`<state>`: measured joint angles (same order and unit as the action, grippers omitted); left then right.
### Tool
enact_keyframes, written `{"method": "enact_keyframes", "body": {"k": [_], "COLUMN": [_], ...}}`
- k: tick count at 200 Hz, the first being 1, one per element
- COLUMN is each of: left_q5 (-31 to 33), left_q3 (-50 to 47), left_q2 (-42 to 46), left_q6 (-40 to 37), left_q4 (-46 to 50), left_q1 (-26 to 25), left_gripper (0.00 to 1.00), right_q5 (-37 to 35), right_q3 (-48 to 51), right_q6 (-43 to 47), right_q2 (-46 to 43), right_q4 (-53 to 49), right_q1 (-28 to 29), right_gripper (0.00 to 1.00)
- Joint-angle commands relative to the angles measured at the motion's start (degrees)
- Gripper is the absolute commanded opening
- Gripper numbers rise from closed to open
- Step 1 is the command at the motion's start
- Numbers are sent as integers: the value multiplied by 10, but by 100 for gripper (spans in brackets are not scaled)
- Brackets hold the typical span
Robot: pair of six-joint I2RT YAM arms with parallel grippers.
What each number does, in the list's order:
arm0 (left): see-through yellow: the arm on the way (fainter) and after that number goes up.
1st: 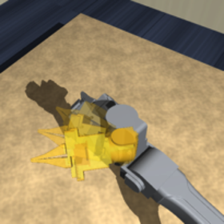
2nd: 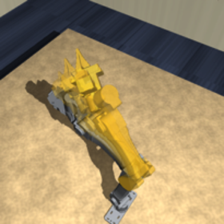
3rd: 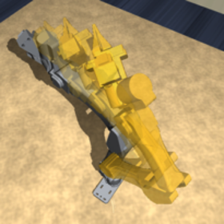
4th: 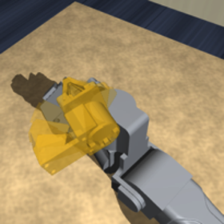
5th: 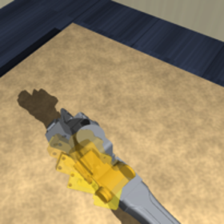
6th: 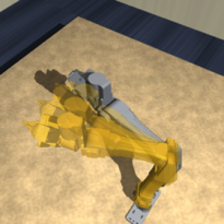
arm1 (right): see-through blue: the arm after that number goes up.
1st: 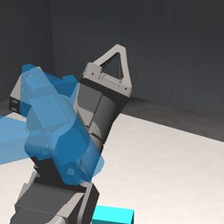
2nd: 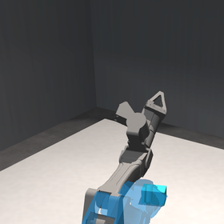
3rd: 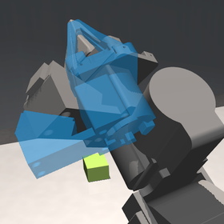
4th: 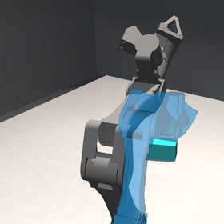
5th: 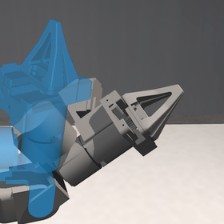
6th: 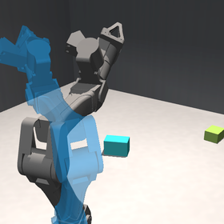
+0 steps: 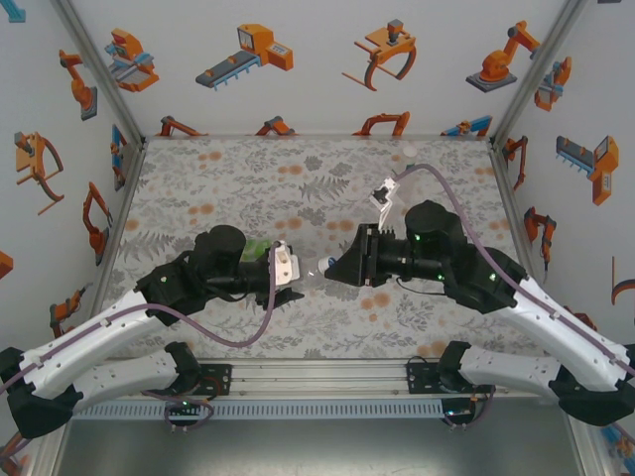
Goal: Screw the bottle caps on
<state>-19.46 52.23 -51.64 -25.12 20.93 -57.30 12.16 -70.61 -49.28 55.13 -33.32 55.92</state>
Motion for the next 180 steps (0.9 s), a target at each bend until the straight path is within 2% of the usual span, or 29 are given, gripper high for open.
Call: {"method": "enact_keyframes", "body": {"k": [1, 14, 33, 51, 82, 180], "left_q5": [-31, -18, 4, 15, 22, 27], "left_q3": [4, 8, 11, 15, 16, 17], "left_q2": [-6, -10, -15, -20, -22, -21], "left_q6": [-10, -8, -9, -9, -5, -2], "left_q4": [-24, -21, -13, -5, -3, -7], "left_q1": [-5, -5, -5, -5, -5, -5], "left_gripper": [0, 0, 0, 0, 0, 0], "right_q5": [-80, -92, -92, -87, -93, -105], "right_q3": [-36, -64, -90, -99, -96, -75], "right_q6": [-68, -69, -88, -99, -101, -107], "right_q2": [0, 12, 29, 40, 46, 59], "right_q4": [-16, -64, -98, -104, -97, -79], "right_q1": [0, 1, 1, 1, 1, 1], "right_gripper": [5, 18, 32, 40, 43, 44]}}
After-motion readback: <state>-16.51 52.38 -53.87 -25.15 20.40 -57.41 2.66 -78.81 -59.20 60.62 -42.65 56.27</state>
